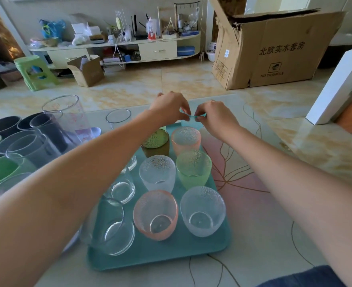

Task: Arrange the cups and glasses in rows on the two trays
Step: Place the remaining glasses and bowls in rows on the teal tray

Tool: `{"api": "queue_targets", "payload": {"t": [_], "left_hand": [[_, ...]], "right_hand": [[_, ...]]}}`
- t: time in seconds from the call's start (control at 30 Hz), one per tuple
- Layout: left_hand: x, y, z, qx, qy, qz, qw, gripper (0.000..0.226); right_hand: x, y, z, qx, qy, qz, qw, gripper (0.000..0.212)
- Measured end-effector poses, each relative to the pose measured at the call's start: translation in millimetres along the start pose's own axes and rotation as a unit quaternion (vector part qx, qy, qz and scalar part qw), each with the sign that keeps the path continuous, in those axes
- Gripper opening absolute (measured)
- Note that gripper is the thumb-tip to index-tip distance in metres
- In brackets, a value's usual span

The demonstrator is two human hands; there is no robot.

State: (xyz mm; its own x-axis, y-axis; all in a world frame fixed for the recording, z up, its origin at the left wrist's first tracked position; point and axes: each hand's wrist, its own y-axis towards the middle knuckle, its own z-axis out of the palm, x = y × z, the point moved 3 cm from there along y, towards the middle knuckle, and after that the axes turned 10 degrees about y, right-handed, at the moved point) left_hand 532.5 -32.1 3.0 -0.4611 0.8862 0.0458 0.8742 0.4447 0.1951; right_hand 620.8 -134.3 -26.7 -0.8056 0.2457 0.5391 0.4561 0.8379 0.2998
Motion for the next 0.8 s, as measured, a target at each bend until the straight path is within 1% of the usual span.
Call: {"api": "queue_targets", "payload": {"t": [0.07, 0.23, 0.37, 0.53, 0.63, 0.7, 0.73, 0.8], "left_hand": [[4.9, -5.3, 2.8, 0.001, 0.007, -0.004, 1.000, 0.026], [18.7, -15.1, 11.9, 0.012, 0.013, -0.025, 1.000, 0.025], [27.7, -19.7, 15.2, 0.018, -0.005, -0.040, 0.999, 0.025], [29.2, -21.3, 14.0, 0.026, -0.001, -0.038, 0.999, 0.023], [31.1, -26.7, 11.0, 0.033, -0.061, -0.040, 0.997, 0.025], [37.7, -35.8, 5.3, 0.011, -0.107, -0.055, 0.993, 0.026], [42.8, -42.8, 0.4, -0.016, -0.119, -0.070, 0.990, 0.028], [55.5, -62.9, -14.1, -0.106, -0.117, -0.119, 0.980, 0.038]], "right_hand": [[4.5, 0.3, 6.8, 0.018, 0.001, -0.003, 1.000, 0.018], [11.1, 2.3, 20.0, 0.063, 0.005, 0.004, 0.998, 0.034], [11.3, 2.6, 22.3, 0.099, 0.056, 0.032, 0.993, 0.038], [6.7, -1.5, 21.1, 0.099, 0.123, 0.053, 0.986, 0.045], [-1.2, -4.2, 17.3, 0.085, 0.138, 0.064, 0.985, 0.047], [-8.4, -8.7, 13.9, 0.079, 0.116, 0.069, 0.988, 0.045], [-11.7, -12.7, 12.4, 0.080, 0.098, 0.073, 0.989, 0.043], [-19.6, -25.6, 10.8, 0.096, 0.062, 0.085, 0.990, 0.037]]}}
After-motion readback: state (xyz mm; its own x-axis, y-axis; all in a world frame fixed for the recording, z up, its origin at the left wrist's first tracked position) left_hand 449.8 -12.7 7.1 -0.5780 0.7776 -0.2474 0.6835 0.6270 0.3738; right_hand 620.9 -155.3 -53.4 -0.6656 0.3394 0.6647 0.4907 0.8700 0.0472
